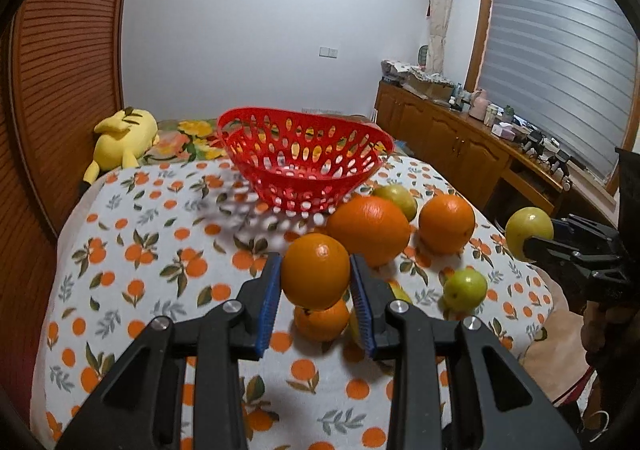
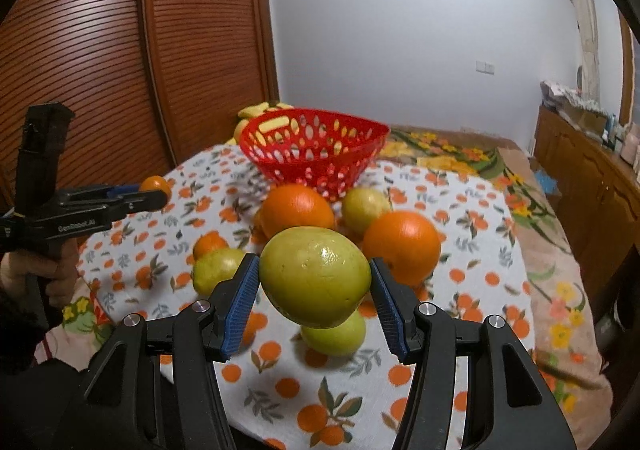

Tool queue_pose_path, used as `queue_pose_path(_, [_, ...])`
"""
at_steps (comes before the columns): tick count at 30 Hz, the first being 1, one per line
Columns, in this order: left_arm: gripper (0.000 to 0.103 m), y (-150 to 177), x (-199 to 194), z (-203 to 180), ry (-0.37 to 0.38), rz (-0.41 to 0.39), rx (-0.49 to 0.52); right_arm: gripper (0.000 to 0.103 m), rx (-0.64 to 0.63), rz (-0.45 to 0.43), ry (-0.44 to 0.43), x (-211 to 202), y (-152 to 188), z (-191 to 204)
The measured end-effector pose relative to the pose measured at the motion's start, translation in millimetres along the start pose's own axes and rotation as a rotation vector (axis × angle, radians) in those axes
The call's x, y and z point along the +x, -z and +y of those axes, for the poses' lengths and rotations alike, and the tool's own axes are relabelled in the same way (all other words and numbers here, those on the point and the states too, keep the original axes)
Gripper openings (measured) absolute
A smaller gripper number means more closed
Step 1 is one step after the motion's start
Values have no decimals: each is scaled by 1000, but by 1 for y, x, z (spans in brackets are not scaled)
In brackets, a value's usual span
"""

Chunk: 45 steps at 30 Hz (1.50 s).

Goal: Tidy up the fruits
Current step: 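Carry both fruits over the red basket and open both tools to drop them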

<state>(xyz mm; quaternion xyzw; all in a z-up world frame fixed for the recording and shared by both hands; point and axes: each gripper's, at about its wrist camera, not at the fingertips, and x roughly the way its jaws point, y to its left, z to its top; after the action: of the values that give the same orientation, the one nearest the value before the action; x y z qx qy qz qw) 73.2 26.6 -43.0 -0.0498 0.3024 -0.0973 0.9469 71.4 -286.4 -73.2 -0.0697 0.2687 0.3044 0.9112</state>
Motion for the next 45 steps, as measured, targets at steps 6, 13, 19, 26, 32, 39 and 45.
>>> queue_pose_path(6, [32, -14, 2, 1, -7, -17, 15, 57, -12, -23, 1, -3, -17, 0])
queue_pose_path(13, [32, -41, 15, 2, -8, -42, 37, 57, -41, -36, -11, 7, -42, -6])
queue_pose_path(19, [32, -63, 44, 5, -1, -35, 43, 57, -67, -28, -29, 26, -61, -15])
queue_pose_path(26, [32, -82, 77, 4, 11, -9, 59, 57, -82, -13, -65, 50, -87, -19])
queue_pose_path(32, [32, -87, 106, 9, 15, 34, 55, 57, -92, 16, -90, 80, -105, -21])
queue_pose_path(39, [32, -87, 131, 15, 19, 78, 45, 57, -104, 64, -120, 118, -118, -22])
queue_pose_path(45, [32, -89, 145, 21, 26, 102, 42, 57, -104, 106, -141, 147, -123, -24])
